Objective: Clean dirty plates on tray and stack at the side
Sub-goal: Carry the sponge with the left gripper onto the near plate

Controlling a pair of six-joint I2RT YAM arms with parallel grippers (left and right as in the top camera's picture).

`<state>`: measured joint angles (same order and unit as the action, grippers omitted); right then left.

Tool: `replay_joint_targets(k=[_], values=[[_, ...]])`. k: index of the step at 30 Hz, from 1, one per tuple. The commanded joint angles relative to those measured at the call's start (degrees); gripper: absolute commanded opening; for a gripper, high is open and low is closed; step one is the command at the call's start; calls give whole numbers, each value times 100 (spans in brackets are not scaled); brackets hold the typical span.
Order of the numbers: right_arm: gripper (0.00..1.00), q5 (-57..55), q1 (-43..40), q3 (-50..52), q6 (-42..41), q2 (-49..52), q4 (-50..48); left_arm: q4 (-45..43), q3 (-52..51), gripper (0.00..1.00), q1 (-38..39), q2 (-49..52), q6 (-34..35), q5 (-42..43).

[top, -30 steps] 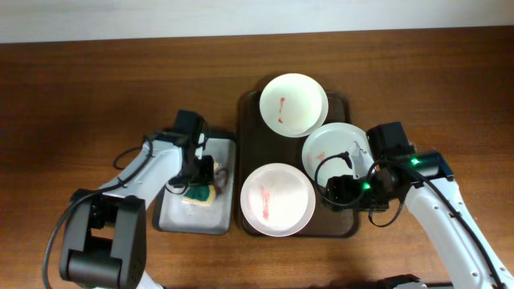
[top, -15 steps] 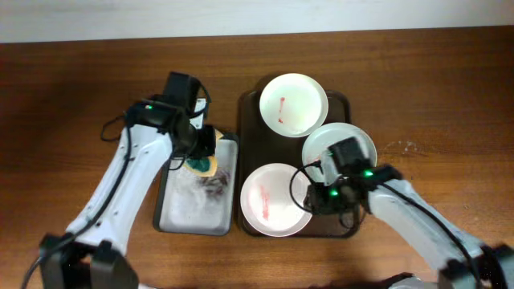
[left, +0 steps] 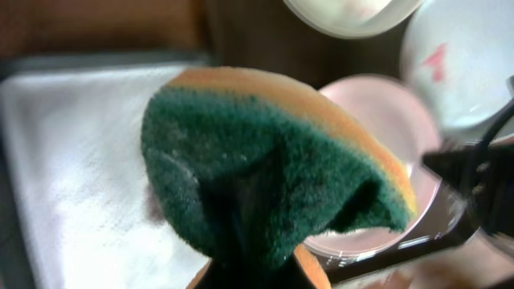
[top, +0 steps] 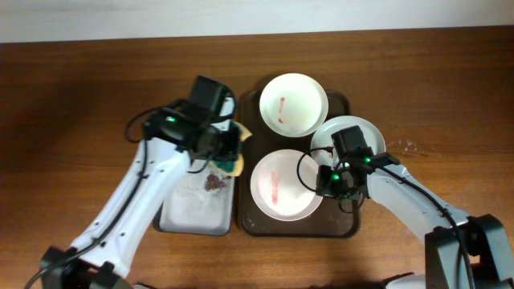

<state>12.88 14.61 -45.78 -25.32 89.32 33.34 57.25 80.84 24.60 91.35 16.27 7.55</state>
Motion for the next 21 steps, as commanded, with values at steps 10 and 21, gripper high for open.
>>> replay_joint_targets(k=[10, 21], values=[[4, -114, 9, -111, 103, -11, 94, -2618, -658, 0, 1436, 2653, 1161, 2129], [4, -118, -2, -111, 76, -11, 136, -2, -11, 0, 1373, 2879, 1543, -1298]])
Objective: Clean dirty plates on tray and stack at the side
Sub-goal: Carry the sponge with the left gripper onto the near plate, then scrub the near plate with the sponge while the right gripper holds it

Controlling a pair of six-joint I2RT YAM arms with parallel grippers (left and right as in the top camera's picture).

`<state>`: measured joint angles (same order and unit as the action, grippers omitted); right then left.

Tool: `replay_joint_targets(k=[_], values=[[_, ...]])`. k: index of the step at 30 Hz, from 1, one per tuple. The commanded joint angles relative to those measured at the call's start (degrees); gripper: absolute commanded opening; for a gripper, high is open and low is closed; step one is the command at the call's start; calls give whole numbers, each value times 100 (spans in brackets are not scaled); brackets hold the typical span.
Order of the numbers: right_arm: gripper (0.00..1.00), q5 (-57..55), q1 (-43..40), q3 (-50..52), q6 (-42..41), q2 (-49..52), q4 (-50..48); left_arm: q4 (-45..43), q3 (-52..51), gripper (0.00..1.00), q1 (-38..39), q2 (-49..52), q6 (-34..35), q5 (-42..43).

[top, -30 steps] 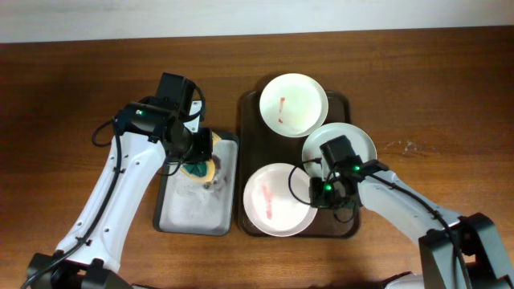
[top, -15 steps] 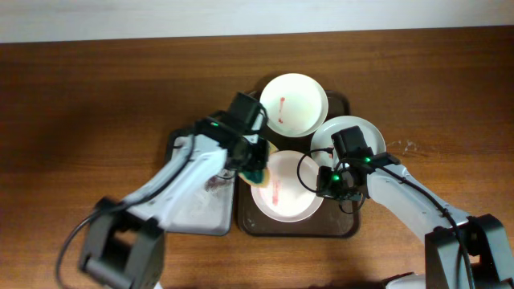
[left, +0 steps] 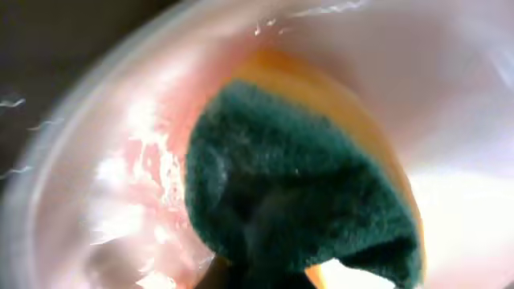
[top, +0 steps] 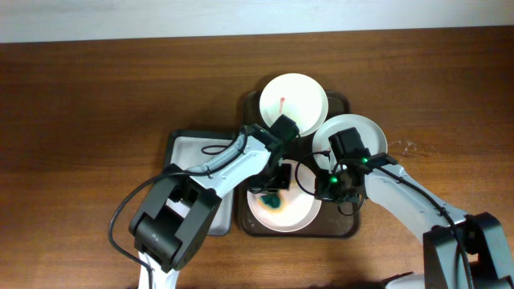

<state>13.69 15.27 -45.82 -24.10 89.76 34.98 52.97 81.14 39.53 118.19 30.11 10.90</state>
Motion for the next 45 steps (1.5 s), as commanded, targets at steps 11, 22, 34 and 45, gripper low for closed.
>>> replay_joint_targets(k=[11, 22, 34, 45], values=[[4, -382, -68, -107, -1585, -55, -396, -1185, 66, 0, 13, 168, 160, 1652], [4, -382, -68, -107, -1582, -55, -431, -1012, -682, 0, 133, 190, 160, -555], [4, -387, -68, -107, -1272, -55, -225, -546, -247, 0, -693, 177, 155, -1322], [24, -7, -197, -146, 273, -57, -387, -682, -240, 0, -282, 195, 155, 223]])
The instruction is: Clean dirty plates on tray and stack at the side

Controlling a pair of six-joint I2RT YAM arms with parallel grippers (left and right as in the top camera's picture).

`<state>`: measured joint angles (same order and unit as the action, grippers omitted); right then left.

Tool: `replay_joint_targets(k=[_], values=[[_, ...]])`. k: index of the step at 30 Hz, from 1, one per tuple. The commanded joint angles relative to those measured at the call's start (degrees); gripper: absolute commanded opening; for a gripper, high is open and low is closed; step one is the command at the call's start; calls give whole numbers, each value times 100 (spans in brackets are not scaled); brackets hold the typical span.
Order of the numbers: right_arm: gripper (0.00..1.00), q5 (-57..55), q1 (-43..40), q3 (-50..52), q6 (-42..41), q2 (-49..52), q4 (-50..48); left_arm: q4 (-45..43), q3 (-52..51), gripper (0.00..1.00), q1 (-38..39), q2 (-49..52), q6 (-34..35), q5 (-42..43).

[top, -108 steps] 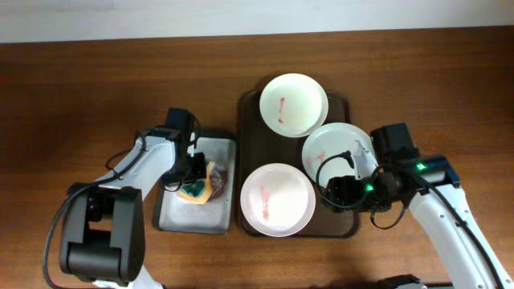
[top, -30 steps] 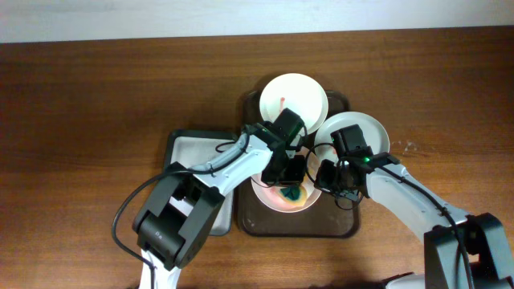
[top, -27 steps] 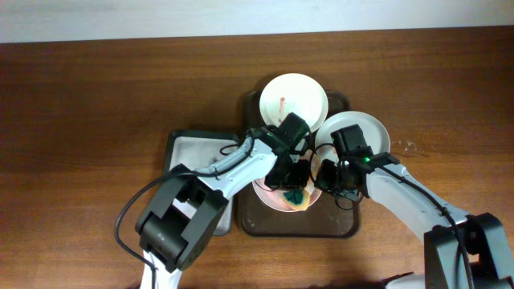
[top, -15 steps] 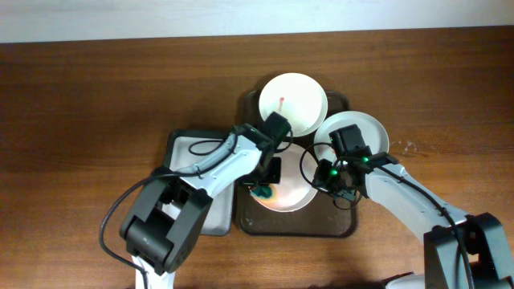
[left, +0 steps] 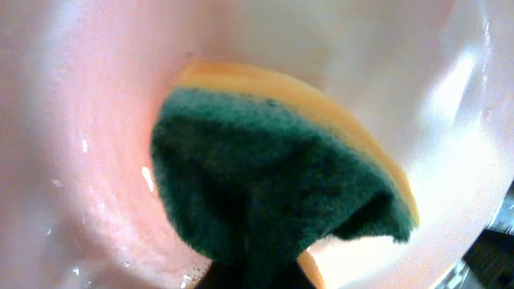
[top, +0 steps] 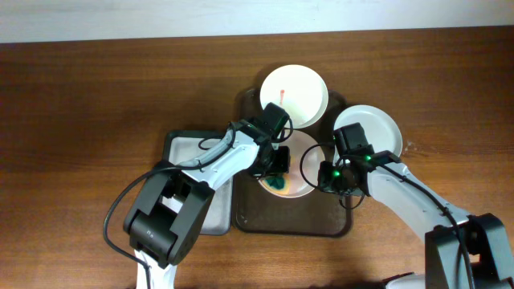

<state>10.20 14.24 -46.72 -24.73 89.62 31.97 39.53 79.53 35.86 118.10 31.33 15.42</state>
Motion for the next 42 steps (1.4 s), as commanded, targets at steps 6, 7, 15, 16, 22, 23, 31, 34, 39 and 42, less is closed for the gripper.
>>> replay_joint_targets(k=[6, 7, 15, 16, 22, 23, 31, 34, 39, 42], values=[[39, 1386, -140, -190, 800, -13, -240, 1191, -79, 0, 179, 203, -249, -472], [39, 1220, -66, -179, 776, 17, -293, 1152, -79, 0, 188, 203, -245, -466], [4, -160, 33, -177, -234, 769, -411, 496, -79, 0, 181, 203, -50, -210], [4, -2, 37, -177, -234, 800, -391, 328, -79, 1, 184, 203, -44, -205], [4, 173, 37, -179, 81, 791, -238, -1185, -79, 13, 192, 396, 566, 662], [4, 160, 37, -179, 92, 791, -219, -1364, -79, 13, 190, 474, 581, 734], [4, 157, 37, -177, 63, 793, -42, 337, 85, 0, -98, 748, -11, -2210], [4, 87, 35, -177, -120, 793, 22, 1598, 654, 0, -256, 688, -9, -2997], [4, 74, 37, -181, -125, 791, 83, 2728, 1532, 0, -249, 186, -13, -3058], [4, 72, 37, -219, 81, 645, 225, 3217, 1593, 0, -363, -863, -22, -2824]])
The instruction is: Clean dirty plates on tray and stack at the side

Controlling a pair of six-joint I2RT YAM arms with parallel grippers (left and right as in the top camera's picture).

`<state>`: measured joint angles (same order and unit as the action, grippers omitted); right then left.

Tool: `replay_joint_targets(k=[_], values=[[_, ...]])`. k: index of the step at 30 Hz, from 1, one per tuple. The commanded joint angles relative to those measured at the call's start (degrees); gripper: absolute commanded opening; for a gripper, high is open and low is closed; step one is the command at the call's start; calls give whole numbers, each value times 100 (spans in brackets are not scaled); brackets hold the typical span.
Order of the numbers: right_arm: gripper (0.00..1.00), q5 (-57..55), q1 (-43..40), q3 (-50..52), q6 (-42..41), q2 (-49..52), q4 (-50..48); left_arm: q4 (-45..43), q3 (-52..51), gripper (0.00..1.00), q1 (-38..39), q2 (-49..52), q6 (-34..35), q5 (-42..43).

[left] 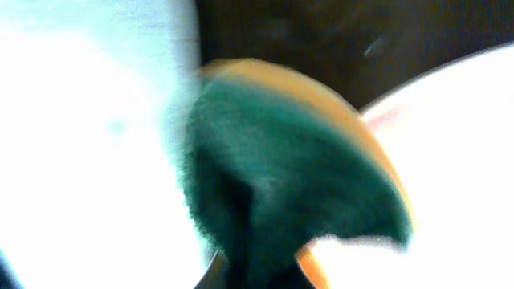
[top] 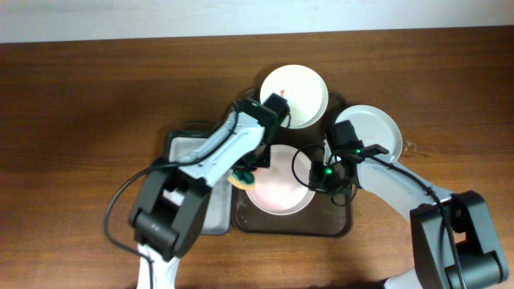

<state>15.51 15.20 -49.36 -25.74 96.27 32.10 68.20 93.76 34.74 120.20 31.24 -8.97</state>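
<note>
A pale pink plate (top: 281, 194) lies in the middle of the brown tray (top: 289, 225); no red streaks show on it. My left gripper (top: 241, 178) is shut on a green and yellow sponge (left: 289, 168) at that plate's left rim (left: 458, 160), over the gap between the two trays. At the plate's right rim is my right gripper (top: 325, 172), shut on it. A plate with a red mark (top: 293, 96) sits at the tray's far end. A white plate (top: 373, 132) lies at the tray's right edge.
A metal tray (top: 177, 146) lined in white lies left of the brown tray, under my left arm; in the left wrist view it (left: 80, 160) fills the left half. Bare wooden table surrounds both trays.
The sponge was pressed inside the pink plate; now it is at the plate's left rim, over the tray gap. The plate lies nearer the front of the tray than before.
First my left gripper held the sponge over the metal tray, and the centre plate bore red streaks while my right gripper held its rim. Then the sponge was pressed in that plate, which later sat further back. Now the streaks are gone and the sponge is at the rim.
</note>
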Motion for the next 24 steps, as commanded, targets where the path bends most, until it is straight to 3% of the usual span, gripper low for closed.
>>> replay_joint_targets(k=[1, 5, 8, 12, 18, 21, 22, 24], values=[[4, -461, -59, 26, 315, -111, 267, 514, 166, 0, -354, -1423, -160, -391], [4, -748, -59, -247, 695, -761, 739, 737, -352, 0, -1054, -2546, -525, -372], [4, -1648, -2, -678, 708, -1443, 1453, -179, -1790, 0, -1862, -3139, -1399, 833], [4, -3014, 675, -1172, 708, -2114, 2009, -1397, -3126, 0, -2369, -3193, -1510, 1425], [4, -5814, 2470, -1410, 706, -2328, 2323, -1718, -3303, 36, -2444, -3289, -1510, 1589], [4, -6806, 3235, -1497, 684, -2328, 2474, -1722, -3289, 43, -2444, -3508, -1513, 1609], [4, -7350, 3810, -1679, 686, -2328, 2708, -1720, -3289, 53, -2444, -3845, -1513, 1609], [4, -7597, 3987, -1729, 680, -2328, 2822, -1714, -3289, 60, -2444, -4017, -1510, 1609]])
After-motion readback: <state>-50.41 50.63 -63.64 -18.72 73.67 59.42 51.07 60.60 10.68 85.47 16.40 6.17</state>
